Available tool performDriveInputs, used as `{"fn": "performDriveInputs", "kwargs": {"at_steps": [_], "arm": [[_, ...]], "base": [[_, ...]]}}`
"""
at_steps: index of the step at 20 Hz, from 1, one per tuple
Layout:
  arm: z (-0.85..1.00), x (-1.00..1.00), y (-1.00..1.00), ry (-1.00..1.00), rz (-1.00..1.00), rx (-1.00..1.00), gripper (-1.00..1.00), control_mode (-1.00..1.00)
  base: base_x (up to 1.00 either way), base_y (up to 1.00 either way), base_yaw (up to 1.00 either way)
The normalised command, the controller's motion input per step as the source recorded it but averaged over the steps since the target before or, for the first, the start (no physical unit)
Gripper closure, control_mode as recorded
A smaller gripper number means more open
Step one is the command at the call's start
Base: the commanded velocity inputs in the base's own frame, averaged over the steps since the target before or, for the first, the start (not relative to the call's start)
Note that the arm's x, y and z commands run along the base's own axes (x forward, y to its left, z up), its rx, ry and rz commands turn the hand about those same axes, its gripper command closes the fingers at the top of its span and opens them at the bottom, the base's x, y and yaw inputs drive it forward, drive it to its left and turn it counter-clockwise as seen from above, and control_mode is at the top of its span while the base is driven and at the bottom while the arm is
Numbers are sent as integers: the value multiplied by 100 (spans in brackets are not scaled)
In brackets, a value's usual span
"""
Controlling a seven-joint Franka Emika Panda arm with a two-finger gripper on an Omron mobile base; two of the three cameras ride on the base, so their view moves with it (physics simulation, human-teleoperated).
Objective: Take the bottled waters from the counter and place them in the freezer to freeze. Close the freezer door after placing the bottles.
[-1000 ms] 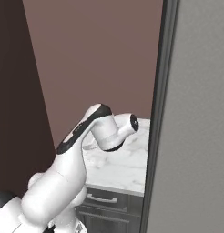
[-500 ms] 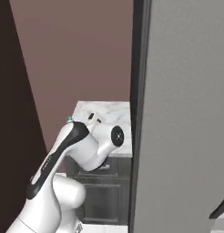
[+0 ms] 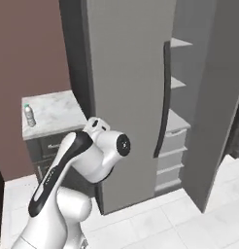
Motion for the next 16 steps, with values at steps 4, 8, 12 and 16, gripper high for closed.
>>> {"fn": "performDriveInputs", "kwargs": {"at_steps": [4, 8, 12, 16], "arm": [[0, 0, 0, 0, 0, 0, 100, 100], [0, 0, 0, 0, 0, 0, 100, 100], [0, 0, 0, 0, 0, 0, 100, 100], [0, 0, 0, 0, 0, 0, 100, 100]], "base": [[-19, -77, -72], [65, -68, -48], [100, -15, -13], [79, 0, 19]]}}
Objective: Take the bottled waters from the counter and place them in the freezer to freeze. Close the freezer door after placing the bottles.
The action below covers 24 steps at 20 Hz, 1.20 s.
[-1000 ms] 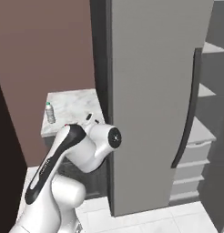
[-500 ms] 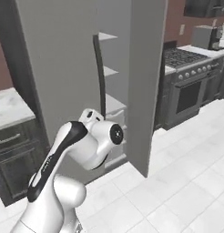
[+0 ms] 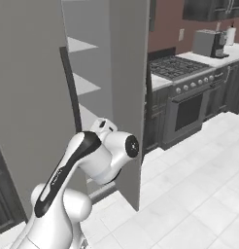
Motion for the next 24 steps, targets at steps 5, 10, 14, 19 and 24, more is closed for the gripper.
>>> {"fn": "performDriveInputs", "kwargs": {"at_steps": [5, 10, 14, 19, 24], "arm": [[0, 0, 0, 0, 0, 0, 100, 100], [0, 0, 0, 0, 0, 0, 100, 100], [0, 0, 0, 0, 0, 0, 100, 100], [0, 0, 0, 0, 0, 0, 100, 100], [0, 0, 0, 0, 0, 0, 100, 100]], "base": [[66, 0, 37], [79, -1, 30], [100, 0, 21], [94, -22, 16], [1, -39, 24]]}}
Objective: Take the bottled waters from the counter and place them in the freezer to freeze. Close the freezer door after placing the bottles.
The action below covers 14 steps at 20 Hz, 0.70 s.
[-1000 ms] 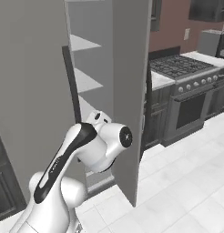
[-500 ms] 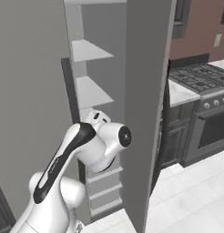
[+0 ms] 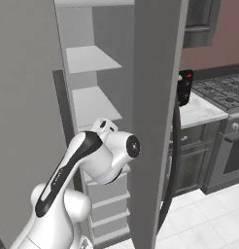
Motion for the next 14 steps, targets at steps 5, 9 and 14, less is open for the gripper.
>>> {"fn": "performDriveInputs", "kwargs": {"at_steps": [5, 9, 14], "arm": [[0, 0, 0, 0, 0, 0, 100, 100], [0, 0, 0, 0, 0, 0, 100, 100], [0, 0, 0, 0, 0, 0, 100, 100]], "base": [[-18, 0, 14], [1, -29, 5], [-65, -40, 21]]}}
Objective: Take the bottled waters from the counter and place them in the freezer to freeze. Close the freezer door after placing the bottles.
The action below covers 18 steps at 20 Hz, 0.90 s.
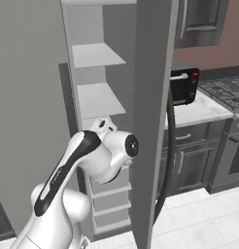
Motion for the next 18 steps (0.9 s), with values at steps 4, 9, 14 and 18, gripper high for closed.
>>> {"fn": "performDriveInputs", "kwargs": {"at_steps": [4, 9, 14, 18], "arm": [[0, 0, 0, 0, 0, 0, 100, 100], [0, 0, 0, 0, 0, 0, 100, 100], [0, 0, 0, 0, 0, 0, 100, 100], [0, 0, 0, 0, 0, 0, 100, 100]], "base": [[-2, -42, 17], [70, -38, 11], [44, -18, 11], [11, 0, -2]]}}
